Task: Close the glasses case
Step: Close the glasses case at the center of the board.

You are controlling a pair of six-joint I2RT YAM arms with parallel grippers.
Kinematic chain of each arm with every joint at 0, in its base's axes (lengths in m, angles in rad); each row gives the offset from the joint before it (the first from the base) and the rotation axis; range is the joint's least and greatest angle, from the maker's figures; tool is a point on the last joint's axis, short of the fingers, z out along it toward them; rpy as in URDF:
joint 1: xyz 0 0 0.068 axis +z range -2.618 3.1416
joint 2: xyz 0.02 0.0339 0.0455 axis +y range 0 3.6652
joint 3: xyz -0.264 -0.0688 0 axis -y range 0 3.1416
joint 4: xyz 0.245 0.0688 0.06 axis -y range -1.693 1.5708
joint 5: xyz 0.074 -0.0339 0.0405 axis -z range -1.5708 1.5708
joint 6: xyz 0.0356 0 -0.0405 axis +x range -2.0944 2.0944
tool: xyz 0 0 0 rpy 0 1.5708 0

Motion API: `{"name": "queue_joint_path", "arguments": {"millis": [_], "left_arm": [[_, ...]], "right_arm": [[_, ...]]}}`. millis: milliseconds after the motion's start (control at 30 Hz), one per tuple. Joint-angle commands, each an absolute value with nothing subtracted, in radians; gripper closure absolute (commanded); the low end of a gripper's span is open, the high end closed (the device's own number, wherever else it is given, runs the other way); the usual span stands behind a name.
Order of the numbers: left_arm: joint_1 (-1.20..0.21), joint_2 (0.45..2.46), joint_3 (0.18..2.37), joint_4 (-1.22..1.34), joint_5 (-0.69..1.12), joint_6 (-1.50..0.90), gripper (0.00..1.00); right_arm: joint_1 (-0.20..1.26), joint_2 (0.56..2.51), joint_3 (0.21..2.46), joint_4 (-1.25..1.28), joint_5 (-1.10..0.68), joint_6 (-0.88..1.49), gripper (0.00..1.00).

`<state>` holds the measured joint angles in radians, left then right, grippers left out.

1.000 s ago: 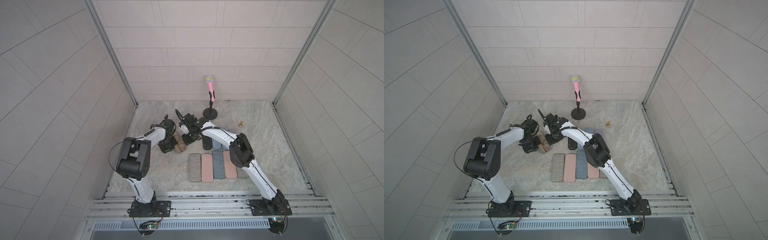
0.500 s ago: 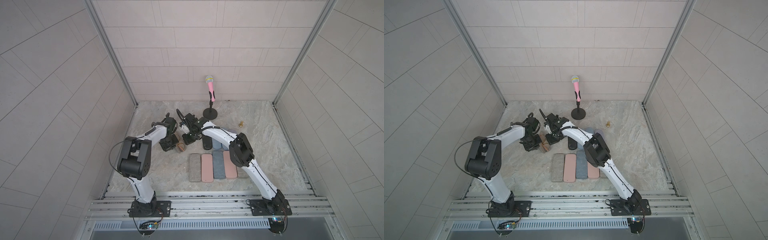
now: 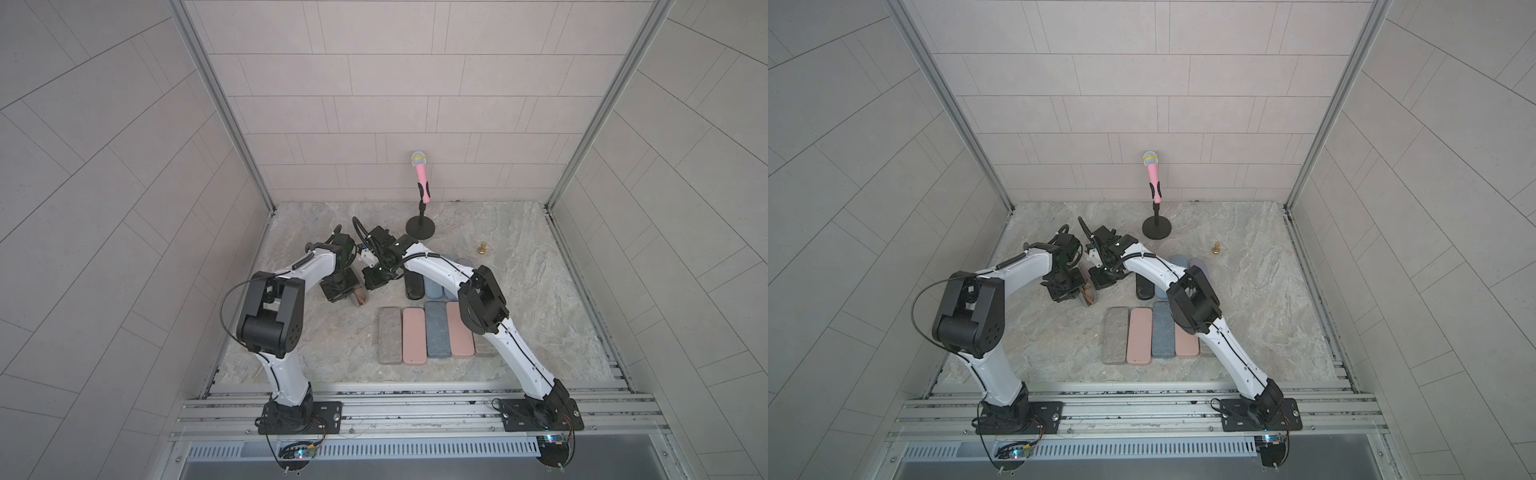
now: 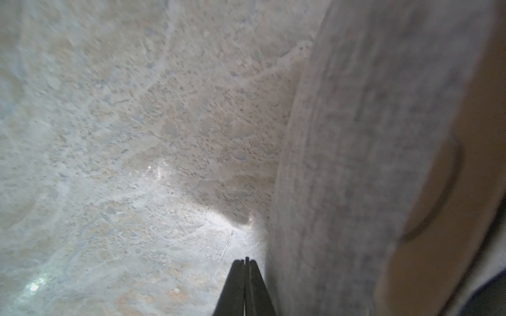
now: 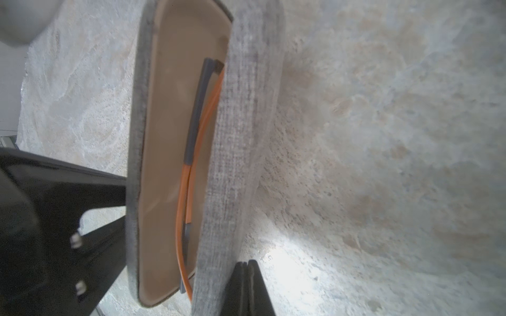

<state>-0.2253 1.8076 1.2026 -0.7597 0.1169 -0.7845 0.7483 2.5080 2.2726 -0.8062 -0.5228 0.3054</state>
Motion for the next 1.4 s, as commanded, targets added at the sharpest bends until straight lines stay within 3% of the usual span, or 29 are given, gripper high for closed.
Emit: {"name": "queue_joint_path", "arguments": {"millis": [0, 233, 400, 767, 900, 1033, 1233, 1300, 1367], "left_arm": [[-0.247, 1.818, 1.242, -0.704, 0.149, -0.802, 0.93], [-0.248, 1.806, 1.237, -0.692, 0.162, -0.796, 0.93], [-0.246, 1.776, 1.233, -0.695, 0.161, -0.795, 0.93], [-0.222, 1.634, 1.247, -0.757, 0.112, -0.764, 0.9], [-0.21, 1.61, 1.262, -0.787, 0.105, -0.734, 0.89], [-0.208, 1.633, 1.259, -0.781, 0.135, -0.686, 0.84], [-0.212, 1.733, 1.262, -0.728, 0.208, -0.615, 0.77], [-0.218, 1.765, 1.26, -0.714, 0.214, -0.614, 0.78], [-0.234, 1.789, 1.256, -0.699, 0.213, -0.617, 0.82]], "right_arm": [[0.793, 2.484, 2.257, -0.764, -0.623, 0.304, 0.95], [0.792, 2.477, 2.239, -0.761, -0.657, 0.286, 0.95], [0.785, 2.445, 2.209, -0.76, -0.567, 0.292, 0.93], [0.778, 2.223, 2.015, -0.784, -0.169, 0.322, 0.69], [0.778, 2.118, 1.928, -0.788, -0.062, 0.339, 0.65], [0.778, 1.994, 1.82, -0.786, 0.019, 0.355, 0.61], [0.736, 1.818, 1.634, -0.78, 0.106, 0.414, 0.47], [0.693, 1.768, 1.564, -0.781, 0.135, 0.445, 0.48], [0.633, 1.728, 1.497, -0.778, 0.141, 0.475, 0.65]]}}
